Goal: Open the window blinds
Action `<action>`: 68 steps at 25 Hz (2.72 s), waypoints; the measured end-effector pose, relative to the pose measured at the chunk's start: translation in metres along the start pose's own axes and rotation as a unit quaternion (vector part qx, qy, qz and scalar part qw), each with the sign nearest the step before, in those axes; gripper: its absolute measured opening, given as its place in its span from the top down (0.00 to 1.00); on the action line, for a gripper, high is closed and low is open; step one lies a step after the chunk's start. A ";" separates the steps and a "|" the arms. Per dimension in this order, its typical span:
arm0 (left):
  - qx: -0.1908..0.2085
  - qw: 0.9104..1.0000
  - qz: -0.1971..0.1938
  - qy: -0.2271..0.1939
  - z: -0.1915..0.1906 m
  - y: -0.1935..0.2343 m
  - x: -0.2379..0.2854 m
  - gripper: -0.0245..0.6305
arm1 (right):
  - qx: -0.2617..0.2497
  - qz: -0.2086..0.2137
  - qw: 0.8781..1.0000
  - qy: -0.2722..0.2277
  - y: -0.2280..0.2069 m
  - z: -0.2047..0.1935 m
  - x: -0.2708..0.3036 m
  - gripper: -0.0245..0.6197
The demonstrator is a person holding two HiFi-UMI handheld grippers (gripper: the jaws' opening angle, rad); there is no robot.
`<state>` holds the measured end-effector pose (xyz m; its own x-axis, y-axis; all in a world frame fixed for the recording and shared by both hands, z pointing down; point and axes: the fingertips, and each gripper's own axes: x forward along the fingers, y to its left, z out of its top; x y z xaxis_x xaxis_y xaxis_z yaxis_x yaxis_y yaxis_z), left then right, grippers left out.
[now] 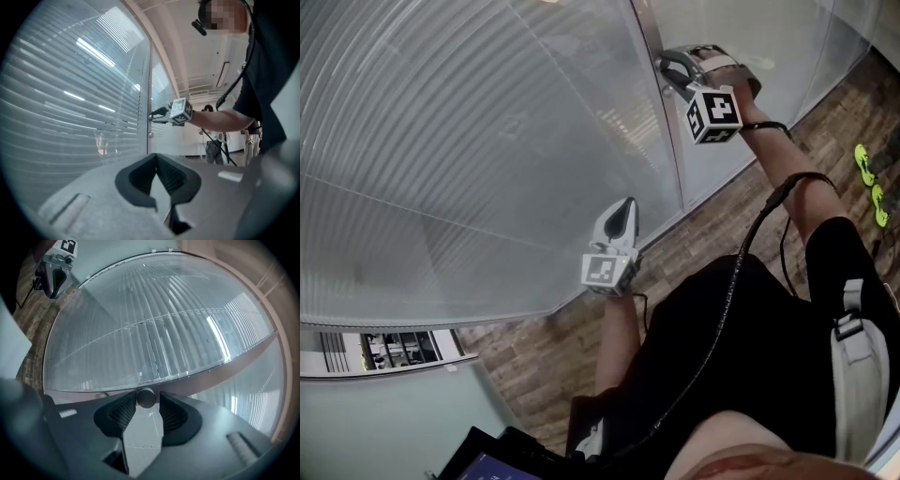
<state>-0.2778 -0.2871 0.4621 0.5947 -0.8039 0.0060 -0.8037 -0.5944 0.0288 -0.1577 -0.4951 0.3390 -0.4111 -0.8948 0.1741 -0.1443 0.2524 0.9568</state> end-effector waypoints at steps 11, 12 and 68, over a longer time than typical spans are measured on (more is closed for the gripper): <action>0.007 1.000 -0.001 -0.005 0.001 -0.002 -0.002 0.96 | -0.002 -0.007 1.000 0.004 -0.002 0.002 0.002 0.76; 0.005 1.000 0.000 -0.004 0.001 -0.002 -0.003 0.96 | -0.002 -0.007 1.000 0.004 -0.002 0.002 0.002 0.76; 0.004 1.000 -0.005 0.022 0.004 -0.022 0.005 0.96 | 0.706 0.066 0.699 -0.088 -0.014 -0.012 0.009 0.77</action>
<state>-0.2577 -0.2780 0.4579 0.6026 -0.7965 0.0489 -0.7979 -0.6024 0.0216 -0.1487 -0.5111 0.3295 -0.5922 -0.8009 0.0885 -0.7880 0.5526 -0.2716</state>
